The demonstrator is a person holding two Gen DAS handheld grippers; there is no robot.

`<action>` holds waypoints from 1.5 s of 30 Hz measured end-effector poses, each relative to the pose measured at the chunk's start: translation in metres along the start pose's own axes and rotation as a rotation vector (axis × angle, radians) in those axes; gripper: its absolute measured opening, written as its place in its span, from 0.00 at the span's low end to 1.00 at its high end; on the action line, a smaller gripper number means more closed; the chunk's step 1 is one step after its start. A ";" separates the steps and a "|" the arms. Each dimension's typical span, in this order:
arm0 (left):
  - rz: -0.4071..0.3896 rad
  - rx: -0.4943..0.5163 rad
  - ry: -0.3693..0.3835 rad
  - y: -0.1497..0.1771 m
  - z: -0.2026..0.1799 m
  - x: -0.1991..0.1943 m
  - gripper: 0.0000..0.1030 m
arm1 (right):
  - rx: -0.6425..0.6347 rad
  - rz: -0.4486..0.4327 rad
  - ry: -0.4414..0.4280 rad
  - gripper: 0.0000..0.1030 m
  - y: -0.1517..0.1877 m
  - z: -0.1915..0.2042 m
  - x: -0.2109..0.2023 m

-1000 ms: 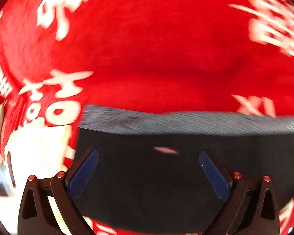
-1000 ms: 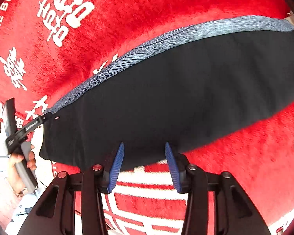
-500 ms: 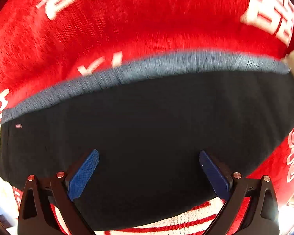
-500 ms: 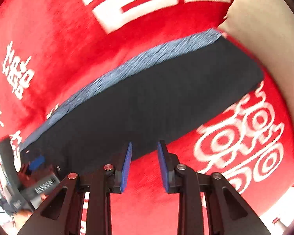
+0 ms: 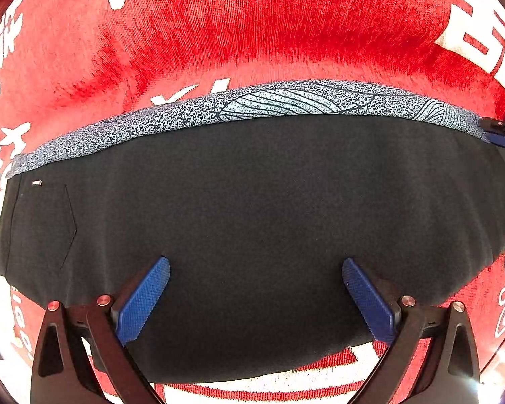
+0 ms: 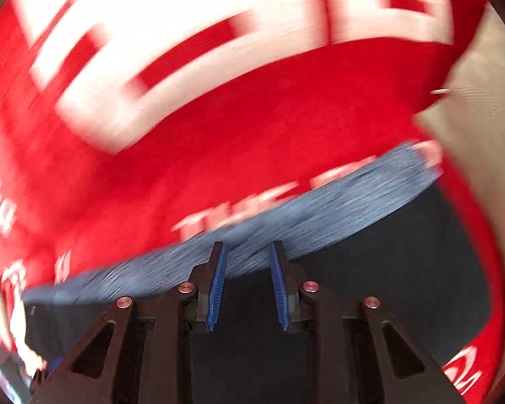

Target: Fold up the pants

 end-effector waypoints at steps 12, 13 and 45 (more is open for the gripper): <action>-0.111 -0.064 -0.018 -0.101 -0.033 -0.024 1.00 | 0.014 0.100 -0.234 0.29 0.026 0.029 -0.020; -0.097 -0.072 -0.031 -0.107 -0.035 -0.014 1.00 | -0.004 0.107 -0.260 0.29 0.030 0.042 -0.015; -0.022 -0.025 0.023 -0.014 -0.056 -0.013 1.00 | 0.181 -0.111 0.001 0.37 0.081 -0.093 -0.103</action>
Point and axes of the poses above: each gripper's, at about its wrist camera, not at the fingertips, and x roughly the way its jaws point, z to its left, y to its underside, the point moved 4 cm from there along x, roughly the way its jaws point, and after that the axes turned 11 degrees about -y, right-handed, at the moved point
